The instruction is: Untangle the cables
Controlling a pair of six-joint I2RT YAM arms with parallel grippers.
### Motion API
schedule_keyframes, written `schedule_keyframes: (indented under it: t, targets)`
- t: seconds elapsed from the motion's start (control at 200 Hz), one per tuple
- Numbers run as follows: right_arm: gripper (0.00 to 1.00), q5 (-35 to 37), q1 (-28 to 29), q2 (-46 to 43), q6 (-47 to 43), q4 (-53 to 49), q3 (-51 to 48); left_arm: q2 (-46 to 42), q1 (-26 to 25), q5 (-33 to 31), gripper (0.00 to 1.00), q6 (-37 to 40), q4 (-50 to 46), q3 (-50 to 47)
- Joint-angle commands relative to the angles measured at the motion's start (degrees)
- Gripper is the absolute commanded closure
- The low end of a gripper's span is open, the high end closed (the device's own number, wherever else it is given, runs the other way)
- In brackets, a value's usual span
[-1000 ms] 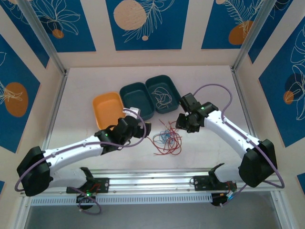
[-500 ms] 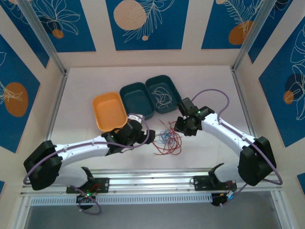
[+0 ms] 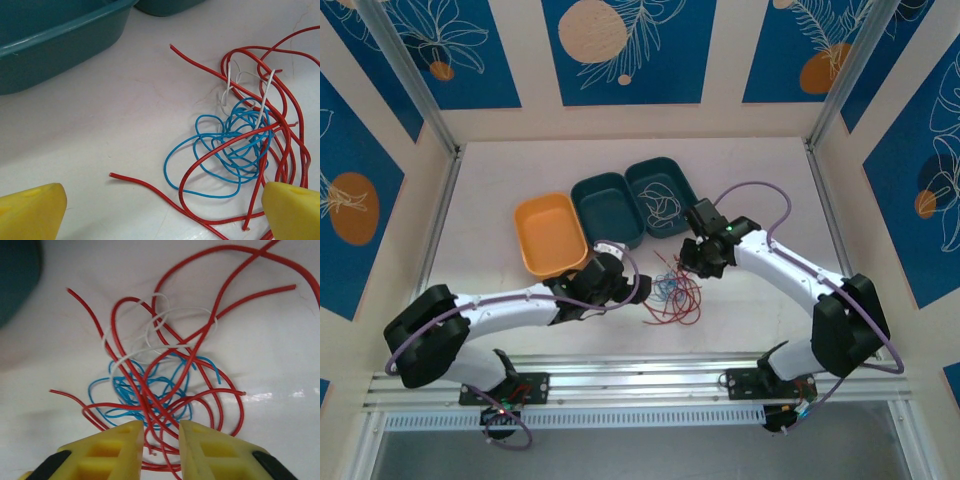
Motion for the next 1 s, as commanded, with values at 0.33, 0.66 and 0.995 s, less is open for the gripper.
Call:
schedule_keyframes:
  t: [0.33,0.66,0.995]
  targets:
    - [0.77,2.3,6.6,6.3,4.9,-2.9,6.0,-1.2,-0.5,-1.8,0.00,-1.3,0.3,-1.4]
    - [0.71,3.5,8.0,11.4,6.3,-2.3,7.8,-1.1,-0.5,-2.1,0.00,-1.4,0.0,-1.7]
    - [0.64,5.4,7.3,13.8,6.3,-2.9,8.9,-1.0,-0.5,-2.4,0.00,-1.2,-0.4,-1.5]
